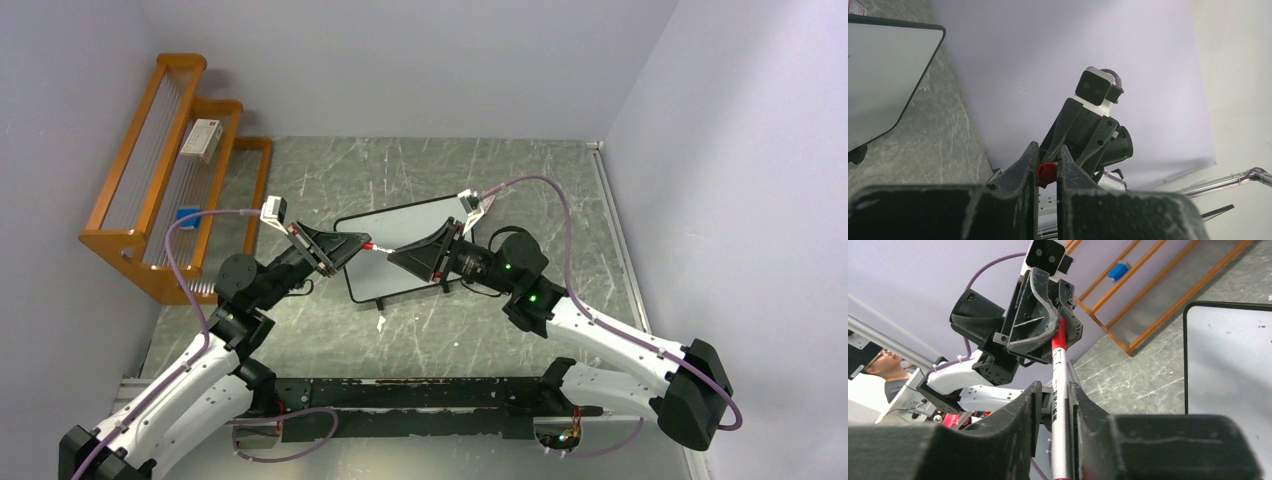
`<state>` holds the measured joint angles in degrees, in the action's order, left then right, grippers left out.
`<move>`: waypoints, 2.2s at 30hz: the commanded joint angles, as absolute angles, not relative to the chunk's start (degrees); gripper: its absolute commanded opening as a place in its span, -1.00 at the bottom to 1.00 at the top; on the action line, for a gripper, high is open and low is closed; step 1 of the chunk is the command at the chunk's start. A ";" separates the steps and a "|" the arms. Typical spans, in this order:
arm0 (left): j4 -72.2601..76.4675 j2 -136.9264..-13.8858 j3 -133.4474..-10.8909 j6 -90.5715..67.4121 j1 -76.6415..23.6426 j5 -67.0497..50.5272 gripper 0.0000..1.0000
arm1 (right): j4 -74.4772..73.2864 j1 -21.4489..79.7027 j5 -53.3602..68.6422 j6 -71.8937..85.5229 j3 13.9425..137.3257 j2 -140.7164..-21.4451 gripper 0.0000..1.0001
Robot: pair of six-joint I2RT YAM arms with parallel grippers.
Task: Write a sentence on the whiteboard
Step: Open the whiteboard marker at the center of the board, then place the pen cap at the center of the board.
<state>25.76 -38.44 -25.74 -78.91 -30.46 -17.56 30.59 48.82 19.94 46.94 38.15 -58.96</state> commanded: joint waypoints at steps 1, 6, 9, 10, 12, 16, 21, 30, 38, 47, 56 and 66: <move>25.14 -38.06 -24.92 -78.23 -30.30 -16.09 -0.90 | 34.27 48.69 20.43 47.46 38.17 -57.66 -0.49; 24.95 -38.18 -25.18 -78.05 -30.27 -16.29 -0.90 | 34.25 48.74 20.49 47.23 38.14 -57.68 -0.81; 24.78 -37.72 -24.82 -78.41 -30.23 -15.68 -0.90 | 33.98 48.67 20.51 46.87 38.11 -57.50 -1.00; 24.78 -37.44 -24.67 -78.56 -30.23 -15.07 -0.90 | 33.93 48.69 20.56 46.78 38.00 -57.38 -1.00; 24.84 -36.90 -24.55 -78.74 -30.20 -13.70 -0.90 | 33.89 48.74 20.48 46.67 37.65 -57.03 -1.00; 25.79 -36.46 -24.35 -79.22 -30.23 -10.36 -0.90 | 33.10 48.69 20.48 46.24 37.01 -55.69 -1.00; 26.44 -35.32 -24.31 -79.70 -29.81 -4.21 -0.90 | 31.63 48.61 20.39 45.19 35.65 -52.75 -1.00; 24.55 -35.24 -25.80 -76.42 -27.82 -1.45 -0.90 | 25.66 48.09 19.63 41.52 33.52 -46.91 -1.00; -1.92 -40.43 -37.94 -53.58 -27.70 -10.18 -0.90 | 13.01 48.00 10.68 33.51 36.48 -43.00 -1.00; -20.21 -51.84 -45.75 -31.17 -30.19 -20.19 -0.90 | 3.04 48.05 0.36 26.49 38.87 -39.85 -1.00; -30.55 -62.51 -52.93 -22.21 -46.13 -7.36 -0.90 | -7.04 48.02 -10.45 20.90 42.07 -36.56 -1.00; -28.67 -76.09 -53.38 -20.73 -60.54 -0.09 -0.90 | -14.46 48.01 -20.09 16.70 45.39 -33.87 -1.00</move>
